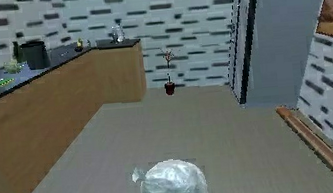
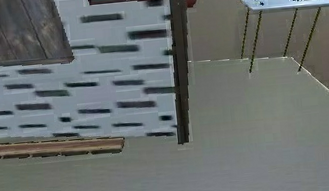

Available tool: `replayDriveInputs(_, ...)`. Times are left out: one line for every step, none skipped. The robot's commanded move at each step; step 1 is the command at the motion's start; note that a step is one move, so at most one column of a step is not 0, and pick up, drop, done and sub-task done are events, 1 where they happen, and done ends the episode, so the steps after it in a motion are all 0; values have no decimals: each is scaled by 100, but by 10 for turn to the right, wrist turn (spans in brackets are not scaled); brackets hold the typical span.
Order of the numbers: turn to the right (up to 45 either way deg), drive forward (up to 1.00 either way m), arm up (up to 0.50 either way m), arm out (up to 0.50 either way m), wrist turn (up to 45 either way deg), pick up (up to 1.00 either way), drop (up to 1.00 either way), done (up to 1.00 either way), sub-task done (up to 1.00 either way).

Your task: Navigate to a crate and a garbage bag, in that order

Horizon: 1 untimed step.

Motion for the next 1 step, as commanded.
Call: replayDriveInputs(0, 0, 0, 0, 0, 0, 0, 100, 0)
